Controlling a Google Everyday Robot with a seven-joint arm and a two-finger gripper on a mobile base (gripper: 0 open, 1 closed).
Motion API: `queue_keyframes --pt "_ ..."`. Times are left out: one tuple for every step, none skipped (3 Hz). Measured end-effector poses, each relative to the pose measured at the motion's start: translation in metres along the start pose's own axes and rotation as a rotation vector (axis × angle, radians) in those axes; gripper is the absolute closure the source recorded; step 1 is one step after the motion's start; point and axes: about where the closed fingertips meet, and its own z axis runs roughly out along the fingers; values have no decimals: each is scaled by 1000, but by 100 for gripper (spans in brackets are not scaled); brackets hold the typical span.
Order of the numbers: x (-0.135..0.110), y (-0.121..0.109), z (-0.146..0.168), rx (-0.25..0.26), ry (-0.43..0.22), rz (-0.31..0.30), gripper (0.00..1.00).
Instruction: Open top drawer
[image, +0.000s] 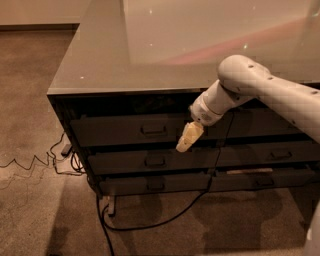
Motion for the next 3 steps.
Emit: queue_keyframes --pt "-5 -17 16 102 44 0 0" --pt "-6 -23 19 128 39 0 0" --pt "-10 -28 28 97 6 25 0"
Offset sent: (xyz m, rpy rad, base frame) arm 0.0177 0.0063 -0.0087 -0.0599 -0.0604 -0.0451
